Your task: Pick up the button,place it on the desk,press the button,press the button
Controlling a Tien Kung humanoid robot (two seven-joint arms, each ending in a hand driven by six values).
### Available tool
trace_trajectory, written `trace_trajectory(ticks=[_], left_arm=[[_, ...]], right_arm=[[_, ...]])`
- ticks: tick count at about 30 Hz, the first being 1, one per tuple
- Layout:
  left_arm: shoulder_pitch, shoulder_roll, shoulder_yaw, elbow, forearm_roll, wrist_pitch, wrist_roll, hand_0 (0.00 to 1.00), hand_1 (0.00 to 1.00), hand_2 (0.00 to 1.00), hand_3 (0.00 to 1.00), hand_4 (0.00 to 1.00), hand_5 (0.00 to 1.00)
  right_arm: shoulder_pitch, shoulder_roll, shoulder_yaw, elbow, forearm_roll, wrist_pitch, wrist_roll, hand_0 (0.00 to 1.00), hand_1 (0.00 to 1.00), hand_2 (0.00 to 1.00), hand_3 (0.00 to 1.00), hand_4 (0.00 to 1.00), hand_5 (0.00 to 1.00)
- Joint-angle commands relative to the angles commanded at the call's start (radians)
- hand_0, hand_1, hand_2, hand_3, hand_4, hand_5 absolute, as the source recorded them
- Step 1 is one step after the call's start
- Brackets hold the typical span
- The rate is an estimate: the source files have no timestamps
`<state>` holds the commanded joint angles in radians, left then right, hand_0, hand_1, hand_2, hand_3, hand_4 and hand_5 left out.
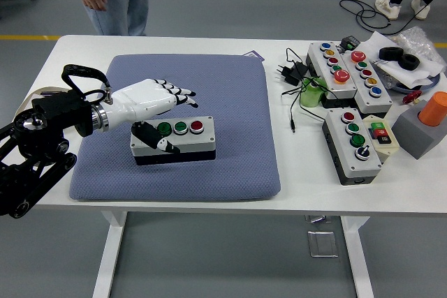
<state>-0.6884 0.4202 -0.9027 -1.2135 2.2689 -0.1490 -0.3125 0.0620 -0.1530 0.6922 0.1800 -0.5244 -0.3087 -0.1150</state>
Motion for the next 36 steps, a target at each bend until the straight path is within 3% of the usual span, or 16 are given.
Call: trace_trajectory(ticks=[6, 7, 11, 12, 13, 18, 19, 24, 25, 29, 36], left_arm=[[0.063, 0.008, -0.129, -0.126, 0.000, -0.020, 0.057, 0.905, 0.942, 0.998, 0.920, 0.998, 0.585], [0.072, 0.011, -0.138, -0.147, 0.000, -0.014, 0.075, 0.409, 0.447, 0.483, 0.869, 0.755, 0.276], [0.105, 0.020, -0.158, -0.229, 0.000, 0.011, 0.150, 0.409, 0.447, 0.483, 0.869, 0.755, 0.276], [0.115, 0.021, -0.162, -0.253, 0.000, 0.000, 0.169, 0.409, 0.447, 0.483, 0.869, 0.755, 0.276], [0.121, 0.021, -0.163, -0.271, 0.000, -0.018, 0.188, 0.031, 0.082, 0.106, 0.745, 0.635, 0.002], [0.138, 0.021, -0.147, -0.320, 0.000, -0.098, 0.244, 0.031, 0.082, 0.106, 0.745, 0.635, 0.002], [0.139, 0.021, -0.144, -0.325, 0.000, -0.112, 0.249, 0.002, 0.002, 0.005, 0.694, 0.607, 0.002], [0.141, 0.022, -0.124, -0.348, 0.000, -0.176, 0.295, 0.002, 0.002, 0.005, 0.694, 0.607, 0.002], [0.142, 0.022, -0.121, -0.353, 0.000, -0.191, 0.305, 0.004, 0.002, 0.002, 0.735, 0.497, 0.002], [0.146, 0.023, -0.110, -0.371, 0.000, -0.243, 0.345, 0.004, 0.002, 0.002, 0.735, 0.497, 0.002], [0.147, 0.021, -0.098, -0.366, 0.000, -0.265, 0.367, 0.012, 0.002, 0.002, 0.741, 0.474, 0.002]], right_arm=[[-0.003, 0.000, 0.001, 0.000, 0.001, 0.000, 0.001, 0.630, 0.490, 0.540, 0.582, 0.257, 0.012], [-0.003, 0.000, 0.001, 0.000, 0.001, 0.000, 0.001, 0.630, 0.490, 0.540, 0.583, 0.257, 0.013], [-0.006, 0.000, 0.002, 0.000, 0.001, 0.000, 0.001, 0.630, 0.490, 0.540, 0.583, 0.257, 0.013], [-0.007, 0.001, 0.002, 0.000, 0.002, 0.000, 0.001, 0.630, 0.490, 0.540, 0.583, 0.257, 0.013], [-0.009, 0.001, 0.003, 0.000, 0.003, 0.000, 0.001, 0.631, 0.490, 0.540, 0.583, 0.258, 0.013], [-0.012, 0.001, 0.005, 0.000, 0.001, 0.000, -0.001, 0.631, 0.490, 0.540, 0.583, 0.258, 0.013], [-0.012, 0.001, 0.005, 0.000, 0.001, 0.000, -0.001, 0.631, 0.489, 0.540, 0.583, 0.258, 0.015], [-0.015, 0.001, 0.007, 0.000, -0.001, -0.001, -0.003, 0.631, 0.489, 0.540, 0.583, 0.258, 0.015], [-0.016, 0.001, 0.008, 0.000, -0.002, -0.001, -0.004, 0.631, 0.490, 0.540, 0.583, 0.257, 0.014], [-0.020, 0.001, 0.010, 0.000, -0.005, 0.000, -0.006, 0.631, 0.490, 0.540, 0.583, 0.257, 0.014], [-0.021, 0.000, 0.007, 0.000, -0.005, 0.000, -0.004, 0.631, 0.490, 0.540, 0.582, 0.257, 0.014]])
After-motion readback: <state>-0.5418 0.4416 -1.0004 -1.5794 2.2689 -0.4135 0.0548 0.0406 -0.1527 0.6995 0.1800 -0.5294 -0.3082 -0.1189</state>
